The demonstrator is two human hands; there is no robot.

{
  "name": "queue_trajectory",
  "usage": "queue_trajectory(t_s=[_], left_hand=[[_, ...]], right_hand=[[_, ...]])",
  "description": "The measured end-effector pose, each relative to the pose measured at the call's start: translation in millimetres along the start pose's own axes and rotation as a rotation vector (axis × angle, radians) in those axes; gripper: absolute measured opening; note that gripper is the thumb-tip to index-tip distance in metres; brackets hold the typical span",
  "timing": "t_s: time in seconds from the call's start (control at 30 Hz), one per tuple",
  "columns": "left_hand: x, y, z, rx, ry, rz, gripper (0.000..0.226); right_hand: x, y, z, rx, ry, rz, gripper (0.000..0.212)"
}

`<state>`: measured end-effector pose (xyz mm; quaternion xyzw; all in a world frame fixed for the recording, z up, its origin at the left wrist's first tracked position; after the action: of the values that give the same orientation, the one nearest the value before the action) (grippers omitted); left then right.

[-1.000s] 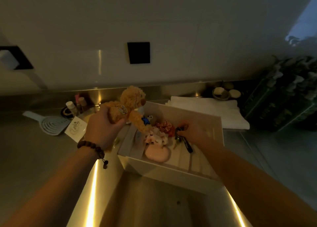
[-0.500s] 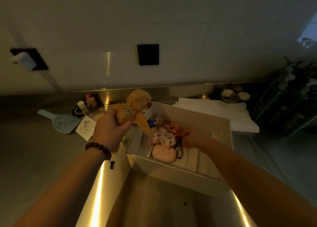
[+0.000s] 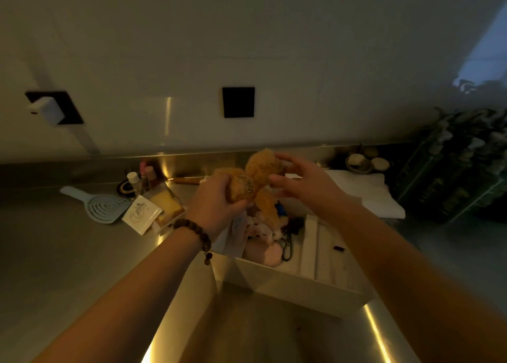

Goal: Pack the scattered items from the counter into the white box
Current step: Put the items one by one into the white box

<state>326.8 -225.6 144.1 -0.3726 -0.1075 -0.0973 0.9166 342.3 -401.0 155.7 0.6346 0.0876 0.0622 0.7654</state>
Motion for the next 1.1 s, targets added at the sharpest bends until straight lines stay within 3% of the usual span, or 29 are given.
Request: queue_trajectory(t_s=[0.27,0.37,0.47,0.5,0.57,0.63,0.73,0.8,0.9,1.0,1.1], left_hand=[[5,-54,-52,-0.158,0.261,-0.221,0.069],[4,-65,-64,-0.238,0.361,-0.261,0.063],[5,-59,-74,-0.227,0.452,-0.224,0.041],[6,-55,-73,-0.213,0.435,-0.207,0.034],[15,-45,-54,-0.14,0.243,-0.194,0.029],[24,-36,-35,-0.177,0.084,-0.157,0.045],[29,-29,-49,-0.247,0.237,-0.119,0.08],[27,-27,-59,-0.217,0.339,-0.139,0.084],[22,-29,-66,-0.143,0.393,-0.203,0.068],[23,-26,-62,-0.043,0.316,-0.2,0.044],[25,-11,-60,-0.05,0.275,-0.116,0.036]], right_hand=[[-2,-4,59,-0.114,-0.287,0.017,0.043],[7,-3,69,-0.196,-0.302,0.034,0.041],[16,-1,59,-0.333,-0.214,0.067,0.04],[19,-3,54,-0.389,-0.166,0.075,0.04],[21,-7,42,-0.488,-0.048,0.082,0.042],[20,-13,26,-0.582,0.089,0.077,0.043],[19,-25,9,-0.609,0.203,0.027,0.043],[19,-34,6,-0.543,0.213,-0.017,0.043],[15,-47,4,-0.432,0.235,-0.065,0.04],[10,-54,-1,-0.372,0.238,-0.079,0.042],[4,-49,10,-0.328,0.117,0.004,0.039]])
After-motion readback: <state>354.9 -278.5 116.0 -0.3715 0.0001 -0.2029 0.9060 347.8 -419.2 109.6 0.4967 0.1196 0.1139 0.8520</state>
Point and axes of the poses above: each hand's wrist, its own x-axis towards the middle knuckle, its own z-axis out of the back of the hand, y = z × x, the point moved 10 cm from there along x, towards the middle knuckle, and after that the axes turned 3 degrees about -z, right-handed, at the moved point
